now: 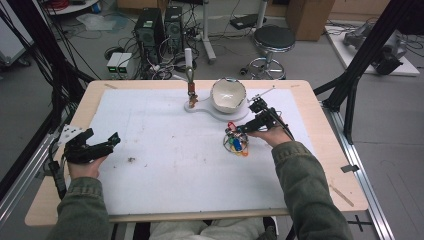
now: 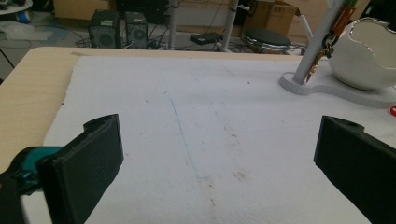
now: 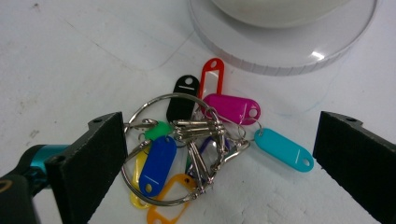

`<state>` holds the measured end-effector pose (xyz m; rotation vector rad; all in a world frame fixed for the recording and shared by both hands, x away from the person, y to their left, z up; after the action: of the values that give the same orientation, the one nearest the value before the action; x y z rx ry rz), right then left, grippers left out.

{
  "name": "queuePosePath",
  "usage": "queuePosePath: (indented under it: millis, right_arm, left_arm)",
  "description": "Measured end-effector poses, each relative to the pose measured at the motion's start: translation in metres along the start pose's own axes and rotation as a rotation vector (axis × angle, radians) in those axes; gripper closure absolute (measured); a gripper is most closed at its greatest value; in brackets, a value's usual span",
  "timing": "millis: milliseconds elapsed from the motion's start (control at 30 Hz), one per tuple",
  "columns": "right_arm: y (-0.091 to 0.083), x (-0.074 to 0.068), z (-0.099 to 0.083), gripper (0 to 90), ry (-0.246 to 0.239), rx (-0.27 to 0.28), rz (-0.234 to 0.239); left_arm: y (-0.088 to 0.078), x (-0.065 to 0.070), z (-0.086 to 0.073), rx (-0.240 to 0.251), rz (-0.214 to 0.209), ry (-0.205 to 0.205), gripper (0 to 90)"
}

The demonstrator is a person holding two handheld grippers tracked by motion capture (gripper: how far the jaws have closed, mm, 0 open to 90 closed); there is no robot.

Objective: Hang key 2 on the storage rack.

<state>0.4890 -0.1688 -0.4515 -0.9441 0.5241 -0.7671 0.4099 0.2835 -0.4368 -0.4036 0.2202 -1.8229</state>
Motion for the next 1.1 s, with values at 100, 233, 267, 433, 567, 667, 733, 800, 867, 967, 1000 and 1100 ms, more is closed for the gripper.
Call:
queuePosePath:
  millis: [100,233,267,433,567,667,733,800,867,967,1000,1100]
  right_arm:
    - [0.005,0.002,-0.005,2.0,0.011,-0.010,0.005]
    - [0.010,0.003,-0.010,2.0,0.020,-0.016,0.007]
    - [0.012,0.004,-0.011,2.0,0.019,-0.019,0.006]
    - [0.017,0.005,-0.016,2.1,0.038,-0.034,0.012]
    - [0.023,0.007,-0.020,2.1,0.045,-0.047,0.010]
    - [0.027,0.008,-0.023,2.1,0.060,-0.052,0.012]
    - [0.029,0.008,-0.025,2.2,0.059,-0.058,0.012]
    - [0.031,0.009,-0.026,2.3,0.058,-0.067,0.011]
    - [0.032,0.009,-0.027,4.8,0.054,-0.073,0.009]
    - [0.033,0.007,-0.028,7.4,0.059,-0.081,0.018]
    - [0.034,0.007,-0.028,9.6,0.053,-0.080,0.020]
    - [0.036,0.006,-0.029,15.0,0.072,-0.092,0.027]
  left_arm:
    - [0.000,0.000,0.000,-0.001,0.001,0.000,1.8]
    - [0.000,0.000,0.000,-0.001,0.000,0.001,1.8]
    - [0.000,0.000,0.000,-0.001,0.000,0.001,1.8]
    - [0.000,0.000,0.000,-0.001,0.001,0.000,1.8]
    - [0.000,0.000,0.000,0.001,0.001,-0.003,1.8]
    - [0.000,0.000,0.000,0.002,0.001,-0.004,1.8]
    - [0.000,0.000,0.000,-0.002,0.001,-0.001,1.8]
    - [0.000,0.000,0.000,-0.002,0.001,0.000,1.8]
    - [0.000,0.000,0.000,-0.001,0.000,-0.001,1.8]
    - [0.000,0.000,0.000,0.002,0.001,-0.004,1.8]
    - [0.000,0.000,0.000,0.001,0.001,-0.004,1.8]
    - [0.000,0.000,0.000,0.002,0.002,-0.003,1.8]
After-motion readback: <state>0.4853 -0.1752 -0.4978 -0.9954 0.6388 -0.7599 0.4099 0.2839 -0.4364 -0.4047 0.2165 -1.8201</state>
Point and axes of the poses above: each handheld gripper's, and its own axes: y roughly forward along the jaws, z roughly out of its top, x roughly to its right, the point moved 10 cm from there along y, roughly forward along the jaws, and after that the axes turned 4 degrees about -x, right-handed, at the moved point
